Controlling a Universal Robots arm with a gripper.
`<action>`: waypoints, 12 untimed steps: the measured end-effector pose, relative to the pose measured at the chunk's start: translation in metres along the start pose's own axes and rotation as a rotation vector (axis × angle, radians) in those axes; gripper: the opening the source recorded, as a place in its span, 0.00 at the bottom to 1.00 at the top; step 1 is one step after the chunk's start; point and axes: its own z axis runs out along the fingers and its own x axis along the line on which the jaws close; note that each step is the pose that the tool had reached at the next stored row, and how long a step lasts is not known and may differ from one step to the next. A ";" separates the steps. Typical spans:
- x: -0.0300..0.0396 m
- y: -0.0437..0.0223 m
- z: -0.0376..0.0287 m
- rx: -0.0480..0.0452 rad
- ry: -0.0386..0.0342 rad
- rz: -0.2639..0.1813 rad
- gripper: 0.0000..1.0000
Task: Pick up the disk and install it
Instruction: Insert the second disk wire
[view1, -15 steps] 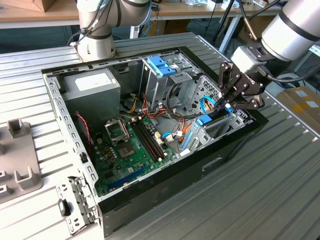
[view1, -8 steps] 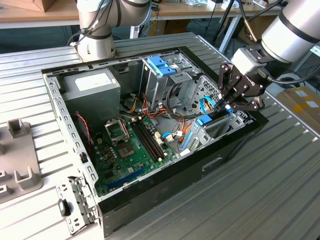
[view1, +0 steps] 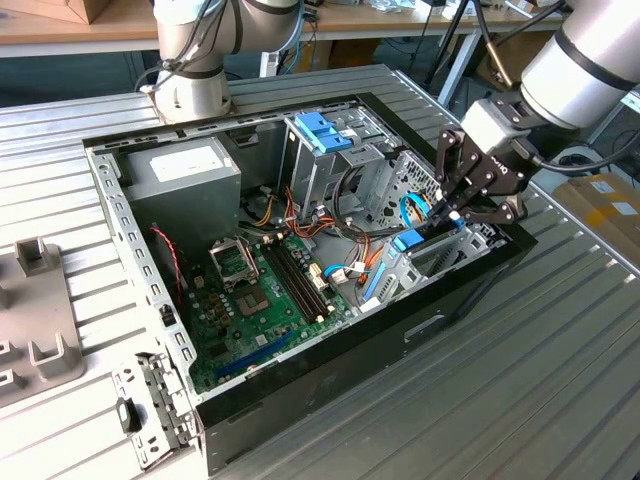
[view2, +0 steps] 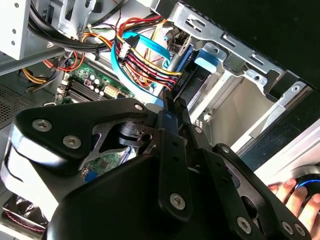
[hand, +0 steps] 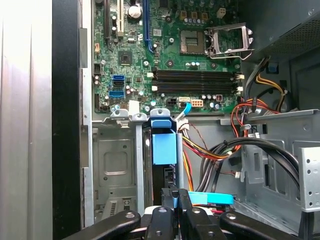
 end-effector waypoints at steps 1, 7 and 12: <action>0.0000 -0.0001 0.0003 -0.0001 0.0001 -0.001 0.16; -0.0006 -0.0020 0.0012 -0.0004 -0.0002 -0.003 0.16; -0.0008 -0.0028 0.0014 -0.0005 -0.0009 -0.004 0.16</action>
